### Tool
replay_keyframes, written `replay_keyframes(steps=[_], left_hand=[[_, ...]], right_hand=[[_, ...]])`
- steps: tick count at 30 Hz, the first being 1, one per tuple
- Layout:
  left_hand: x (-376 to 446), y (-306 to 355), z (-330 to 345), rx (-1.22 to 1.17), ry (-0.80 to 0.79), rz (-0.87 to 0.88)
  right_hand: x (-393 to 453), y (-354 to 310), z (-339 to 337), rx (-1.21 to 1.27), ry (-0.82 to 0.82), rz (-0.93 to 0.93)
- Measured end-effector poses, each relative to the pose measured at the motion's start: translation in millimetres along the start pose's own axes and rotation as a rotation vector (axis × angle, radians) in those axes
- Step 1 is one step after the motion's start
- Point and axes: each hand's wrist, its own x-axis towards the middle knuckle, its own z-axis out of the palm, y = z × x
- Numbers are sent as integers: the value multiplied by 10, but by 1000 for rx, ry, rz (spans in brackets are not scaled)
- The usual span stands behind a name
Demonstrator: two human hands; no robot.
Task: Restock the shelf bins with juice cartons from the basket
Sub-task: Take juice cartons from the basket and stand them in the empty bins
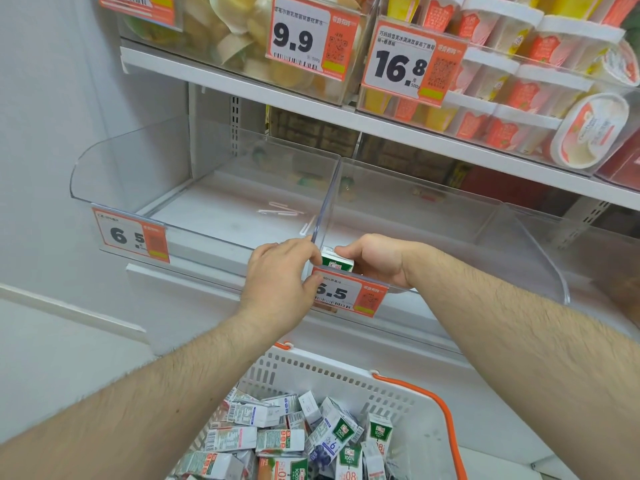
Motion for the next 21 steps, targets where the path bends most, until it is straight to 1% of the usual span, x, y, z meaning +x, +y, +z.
replay_keyframes(steps=[3,5,10,12,15,18,19,21], left_hand=[[0,3,-1,-10,17,8],[2,-2,17,-11,29,4],[-1,-14,62,-43,31,-8],[-2,-13,56,-51,31,-10],[0,-9,27,-79,16,-42],[6,2,-20,-111,-27,-69],[-3,7,-36,-109,-30,-51],[-52,17,-48,-46,13,60]], right_hand=[[-19,-51,40,-130,32,7],[-54,-97,58,-205,20,21],[-47,-121,34,-165,-47,53],[-54,-134,38,-203,-77,85],[-59,-140,29,-274,-80,121],[-85,-123,47,-400,6,107],[-115,-119,70,-470,64,87],[-197,-106,134,-595,245,17]])
